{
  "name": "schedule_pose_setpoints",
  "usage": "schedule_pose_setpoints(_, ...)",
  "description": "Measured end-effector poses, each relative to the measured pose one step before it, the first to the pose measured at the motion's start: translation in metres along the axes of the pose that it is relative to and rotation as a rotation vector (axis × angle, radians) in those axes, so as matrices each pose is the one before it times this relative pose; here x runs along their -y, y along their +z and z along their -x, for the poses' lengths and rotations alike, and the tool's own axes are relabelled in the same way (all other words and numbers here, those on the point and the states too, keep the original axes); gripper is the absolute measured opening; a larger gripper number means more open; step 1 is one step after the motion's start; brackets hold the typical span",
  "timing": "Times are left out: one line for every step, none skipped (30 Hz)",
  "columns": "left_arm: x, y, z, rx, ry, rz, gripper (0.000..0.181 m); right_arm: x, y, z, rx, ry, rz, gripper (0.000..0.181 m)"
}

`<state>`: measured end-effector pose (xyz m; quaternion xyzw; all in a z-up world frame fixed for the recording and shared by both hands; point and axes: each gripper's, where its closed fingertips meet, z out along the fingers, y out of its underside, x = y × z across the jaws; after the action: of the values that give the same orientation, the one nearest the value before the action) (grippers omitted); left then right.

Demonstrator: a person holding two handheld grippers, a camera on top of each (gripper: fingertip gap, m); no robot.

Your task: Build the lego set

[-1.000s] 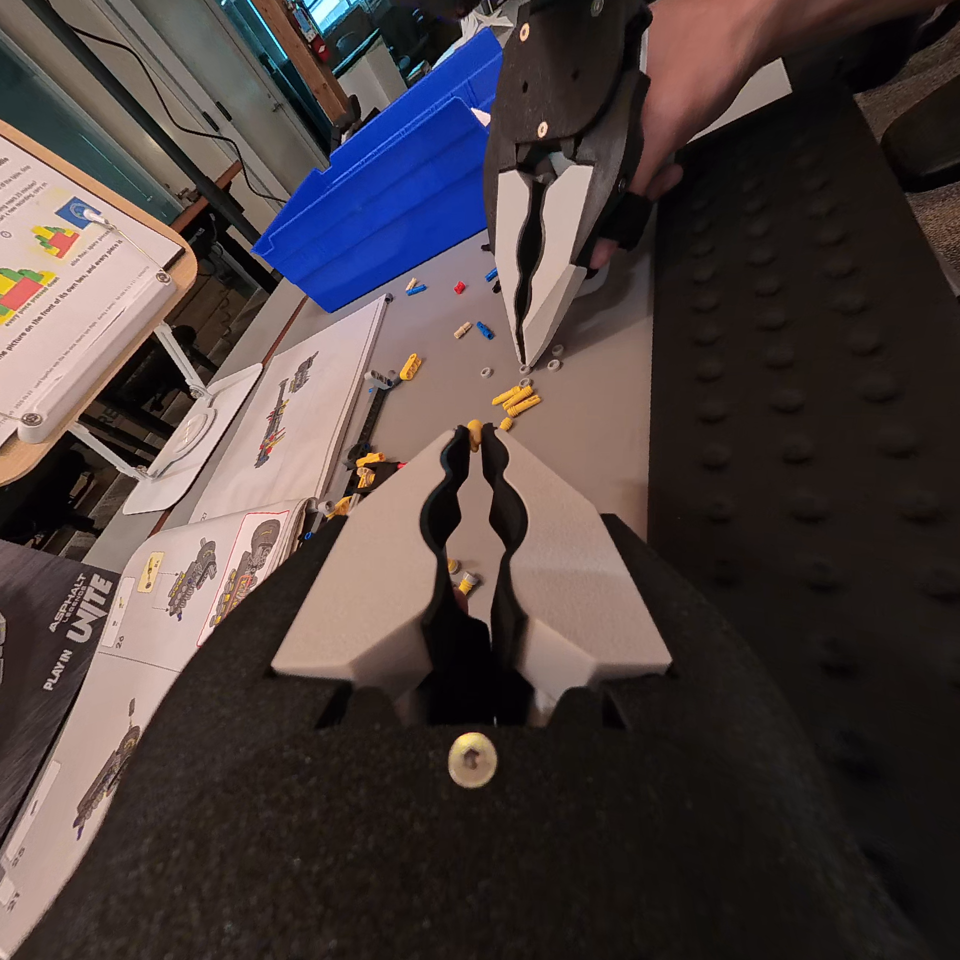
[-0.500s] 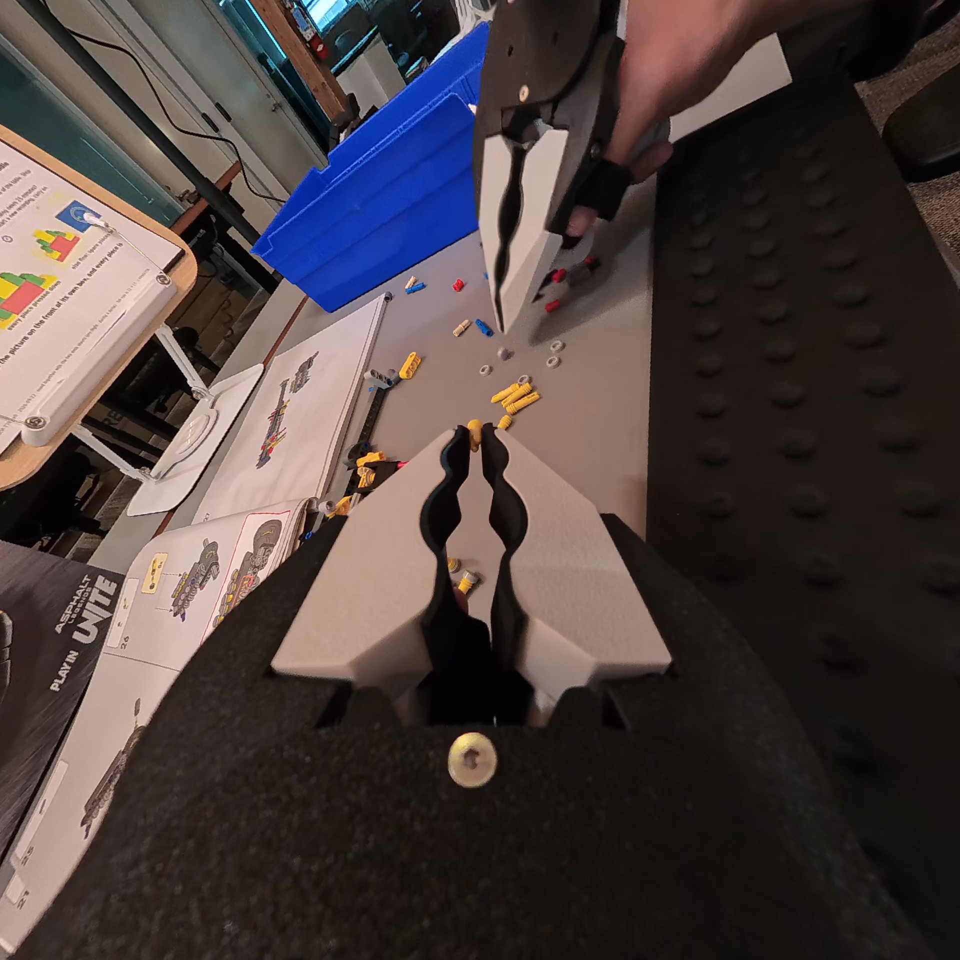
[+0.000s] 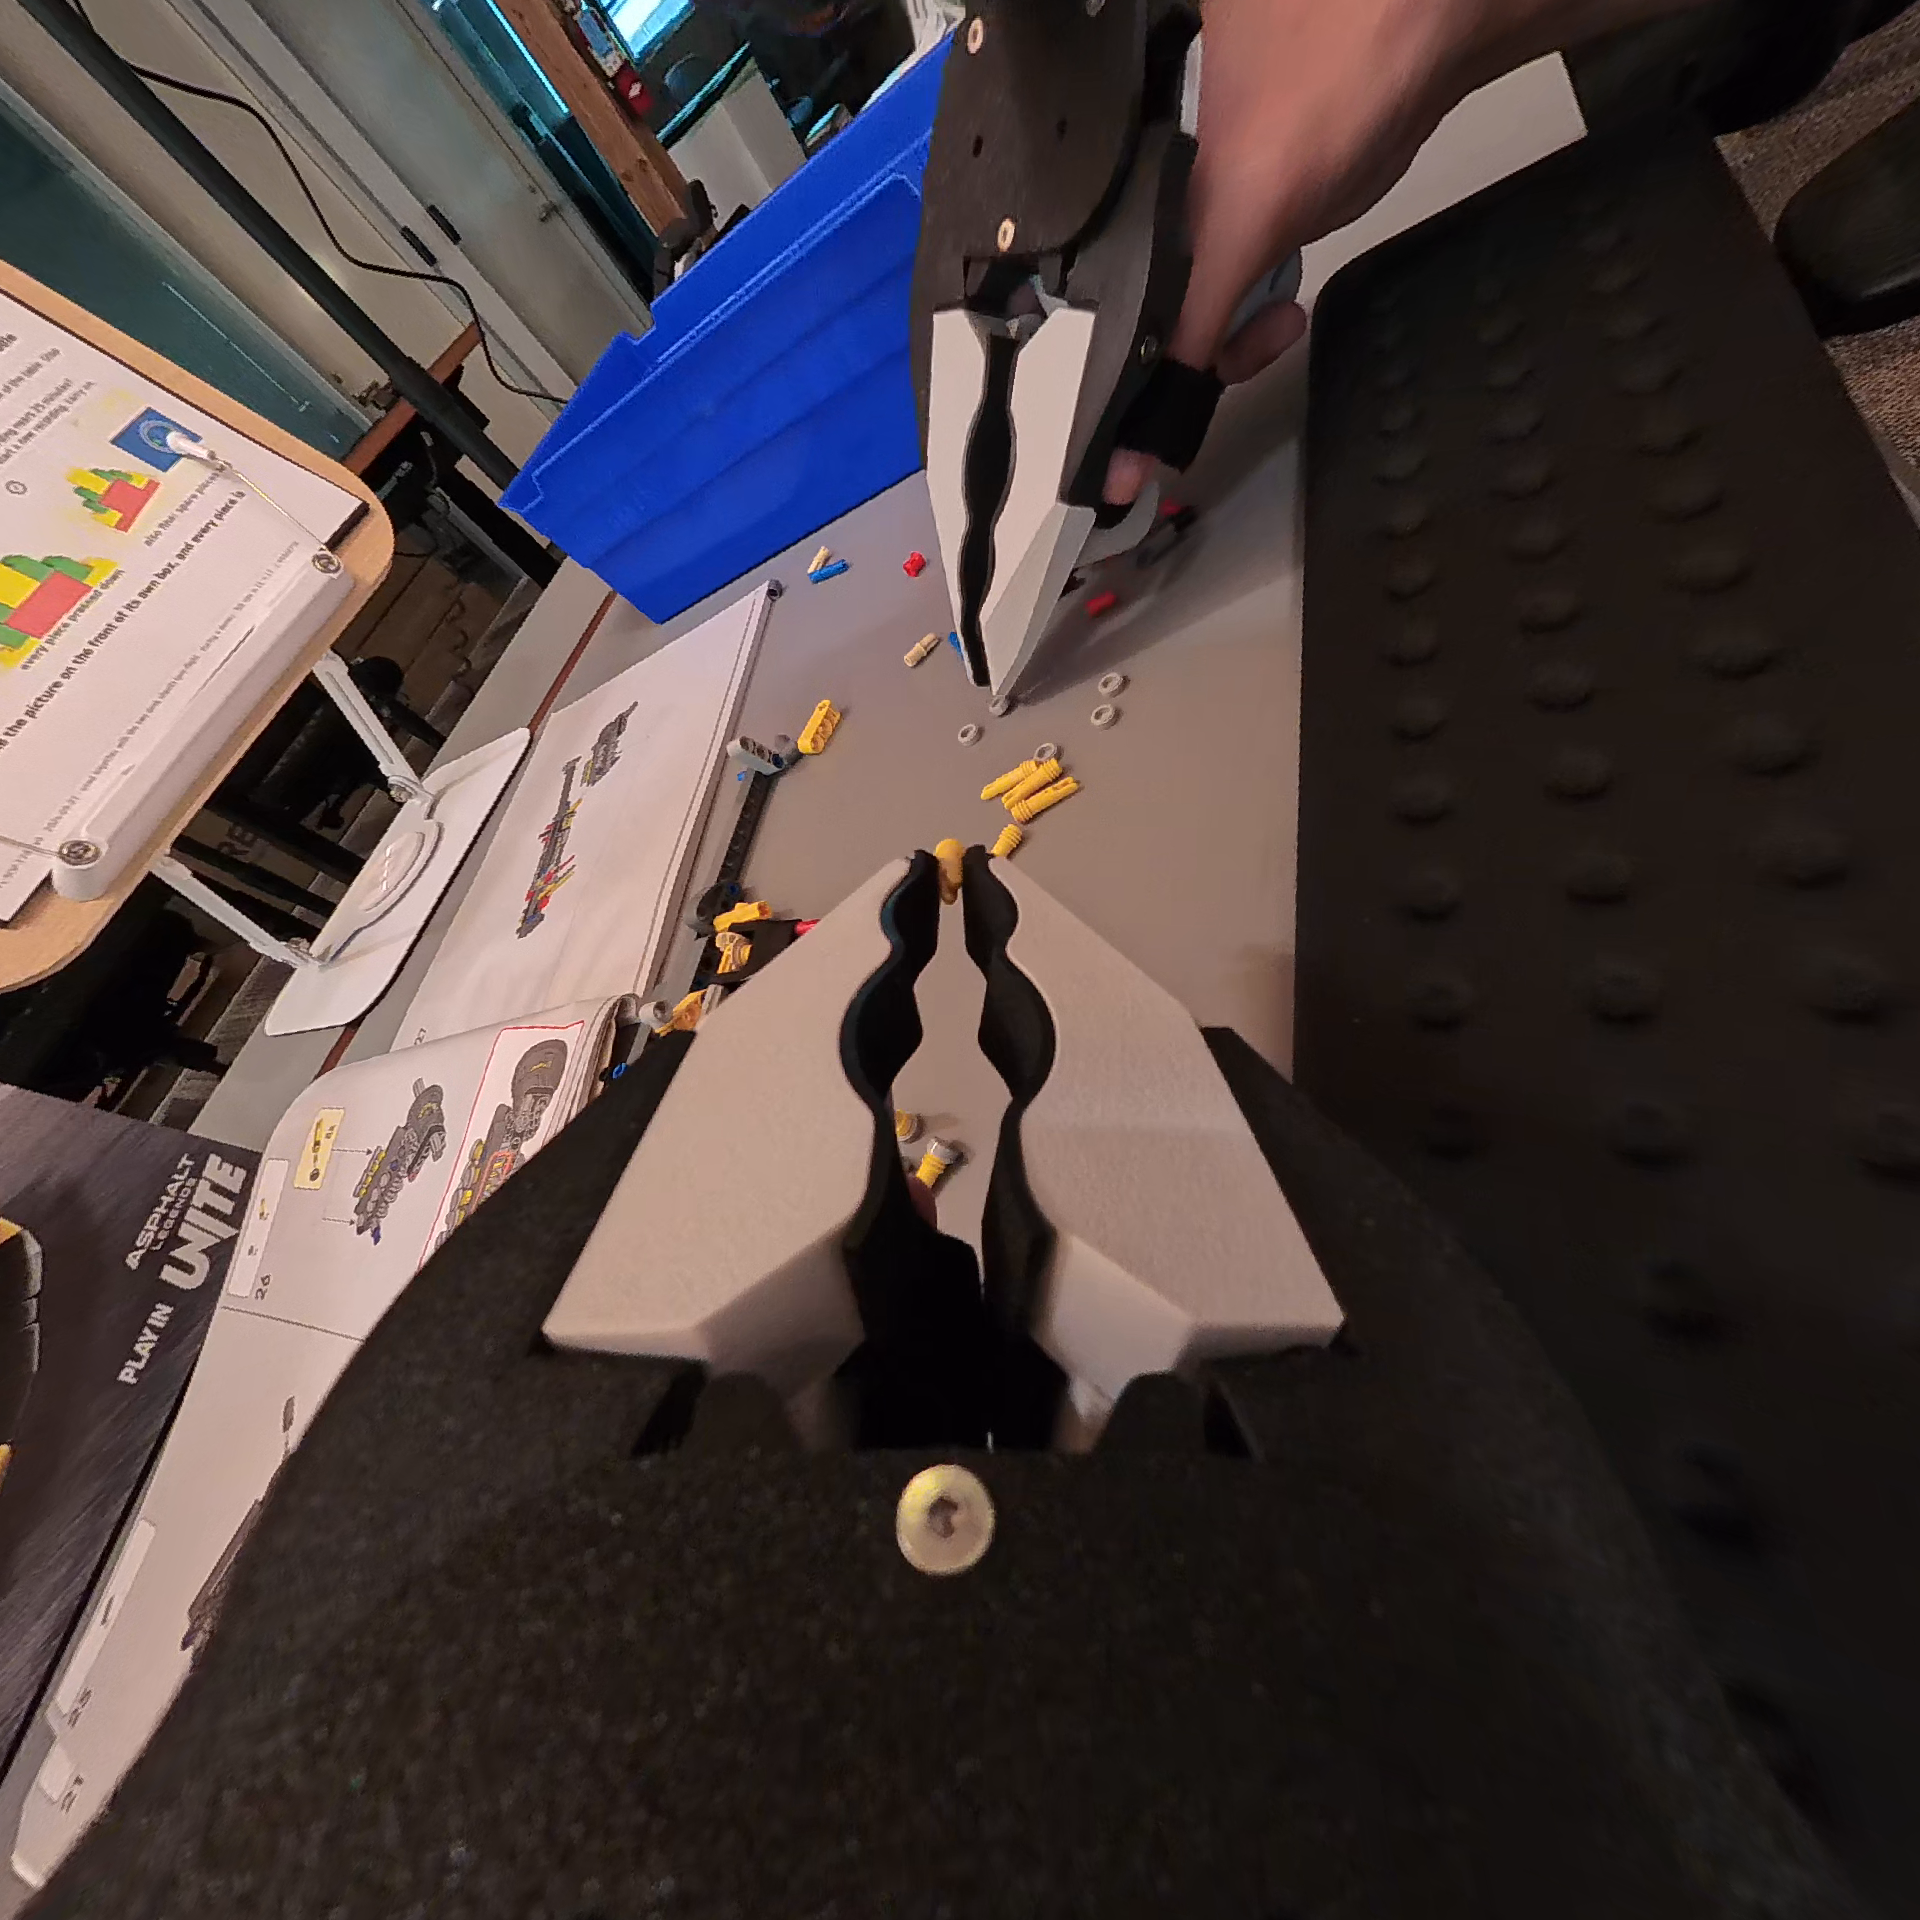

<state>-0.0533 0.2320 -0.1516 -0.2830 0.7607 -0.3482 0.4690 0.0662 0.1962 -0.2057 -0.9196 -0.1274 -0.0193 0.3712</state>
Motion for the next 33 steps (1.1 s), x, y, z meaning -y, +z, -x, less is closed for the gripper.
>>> schedule_pose_setpoints(0.00006,0.00001,-0.00011,0.0002,0.0015,-0.0002,0.003,-0.00036,0.00054,0.00025,0.0064,0.0059,0.0023,0.005)
schedule_pose_setpoints(0.00003,-0.00007,0.00005,0.0002,0.0007,-0.0003,0.003,-0.00076,0.00064,0.00073,0.0093,0.0066,0.0038,0.005)
schedule_pose_setpoints(0.00023,-0.00012,0.00015,0.0007,-0.0001,-0.0006,0.003,-0.00097,0.00082,0.00107,0.0095,0.0039,0.0048,0.005)
schedule_pose_setpoints(0.00024,-0.00019,0.00019,0.0009,-0.0006,-0.0011,0.003,-0.00036,0.00042,-0.00103,-0.0059,-0.0003,0.0008,0.005)
schedule_pose_setpoints(0.00016,-0.00014,0.0002,0.0004,-0.0009,-0.001,0.003,0.00075,-0.00023,-0.00153,-0.0102,-0.0024,-0.0059,0.005)
schedule_pose_setpoints(0.00007,-0.00012,0.00019,0.0009,-0.0004,-0.0005,0.003,0.00096,-0.00018,-0.00039,-0.0009,0.001,-0.0049,0.004)
schedule_pose_setpoints(0.00022,-0.00013,0.00014,0.0011,0.0001,-0.0012,0.003,0.00105,-0.00013,-0.00089,-0.0025,0.0034,-0.0022,0.004)
schedule_pose_setpoints(0.00018,-0.00007,0.00002,0.0,0.0,-0.0008,0.003,0.00183,-0.00055,-0.0002,-0.0005,-0.0032,-0.0074,0.0)
schedule_pose_setpoints(-0.00003,-0.00001,0.00001,-0.0001,0.0004,0.0002,0.003,0.00326,-0.00112,0.00078,-0.0003,-0.0121,-0.016,0.0)
schedule_pose_setpoints(-0.0001,-0.00007,-0.00018,-0.0004,0.0006,0.0005,0.003,0.00278,-0.00086,0.00135,0.0013,-0.0137,-0.0118,0.0)
schedule_pose_setpoints(-0.00026,0.00009,-0.00023,-0.0009,0.0006,0.0013,0.004,0.00101,0.0002,0.00126,0.0021,-0.0094,-0.0009,0.0)
schedule_pose_setpoints(-0.00014,0.00008,-0.00003,0.0,0.0008,0.0009,0.004,-0.00131,0.00122,0.00002,-0.0026,-0.0029,0.0094,0.0)
schedule_pose_setpoints(0.00025,-0.00012,0.00005,0.0007,0.0008,-0.0009,0.004,-0.00368,0.00218,0.00017,0.0022,0.0017,0.0185,0.0)
schedule_pose_setpoints(0.00034,-0.00014,-0.00005,-0.0004,-0.0003,-0.0014,0.003,-0.0047,0.00263,0.0009,0.0091,0.0049,0.0208,0.0)
schedule_pose_setpoints(-0.00008,-0.00012,-0.00013,-0.0008,-0.0007,0.0001,0.004,0.00139,0.00023,0.00216,0.0171,0.0161,-0.0184,0.0)
schedule_pose_setpoints(-0.00022,-0.00004,0.00002,0.0003,0.0005,0.001,0.004,-0.00083,0.00004,0.00106,0.0112,0.0143,0.0013,0.0)
schedule_pose_setpoints(0.00006,-0.00006,0.0001,0.001,0.0011,-0.0001,0.003,-0.00043,-0.00056,0.00103,0.0066,0.0048,-0.0005,0.0)
schedule_pose_setpoints(0.00006,-0.00014,-0.00004,0.0001,0.0003,-0.0006,0.003,-0.00041,-0.0005,0.00051,-0.0006,-0.0012,-0.0028,0.0)
schedule_pose_setpoints(-0.00005,0.00006,-0.00006,-0.0005,-0.0003,0.0004,0.004,-0.00047,-0.0005,0.00042,-0.0025,-0.0037,-0.0033,0.0)
schedule_pose_setpoints(0.00002,0.00009,-0.00003,-0.0001,0.0003,0.0004,0.004,-0.00065,-0.00063,0.0011,0.0042,0.0002,-0.0014,0.0)
schedule_pose_setpoints(0.00021,0.00003,0.00004,0.0001,0.0008,-0.0005,0.004,-0.00065,-0.00068,0.00109,0.0079,0.0042,0.0009,0.0)
schedule_pose_setpoints(0.0002,-0.00008,-0.00028,-0.0008,0.0008,-0.0007,0.003,-0.00067,-0.00059,0.00041,0.0058,0.0064,0.0038,0.0)
schedule_pose_setpoints(-0.00001,0.00006,-0.00036,-0.0015,0.0008,0.0003,0.003,-0.00027,-0.00025,0.00011,0.0033,0.0046,0.0013,0.0)
schedule_pose_setpoints(-0.00019,0.00012,-0.00025,-0.0005,0.0017,0.0016,0.004,-0.0001,0.00003,0.00017,0.0006,-0.002,0.0001,0.0)
schedule_pose_setpoints(-0.00005,0.00002,-0.00015,0.0005,0.0022,0.0004,0.004,-0.00006,-0.00005,-0.00002,-0.0022,-0.0059,0.0011,0.0)
schedule_pose_setpoints(0.00013,0.00004,-0.00017,0.0003,0.0014,-0.0003,0.004,-0.00012,0.00023,-0.00011,-0.0049,-0.0092,0.0031,0.0)
schedule_pose_setpoints(0.00003,-0.00008,0.00012,0.0011,0.0011,0.0002,0.003,-0.00008,-0.00008,0.00001,-0.0098,-0.0255,0.0065,0.0)
schedule_pose_setpoints(0.00003,-0.00007,0.00015,0.0011,0.0007,-0.0003,0.003,-0.00017,-0.00029,0.0005,-0.019,-0.0533,0.0085,0.0)
schedule_pose_setpoints(0.00008,-0.00003,0.00006,0.0004,-0.0006,0.0,0.004,-0.00034,-0.00036,0.00093,-0.0237,-0.066,0.006,0.0)
schedule_pose_setpoints(-0.00001,-0.00007,0.00028,0.0014,-0.0005,0.0002,0.004,-0.00024,-0.00011,-0.00007,-0.0255,-0.0499,0.0116,0.0)
schedule_pose_setpoints(0.00024,-0.00019,0.00033,0.0016,0.0001,-0.0012,0.004,-0.00002,-0.00009,0.00019,-0.0243,-0.0442,0.019,0.0)
schedule_pose_setpoints(0.00002,-0.00007,-0.00004,-0.0003,-0.0005,-0.0007,0.003,0.00006,-0.0001,0.00028,-0.027,-0.0531,0.0159,0.0)
schedule_pose_setpoints(-0.00018,0.00006,-0.00005,0.0,0.0005,0.0012,0.004,-0.00015,-0.00001,0.00007,-0.0241,-0.0495,0.0158,0.0)
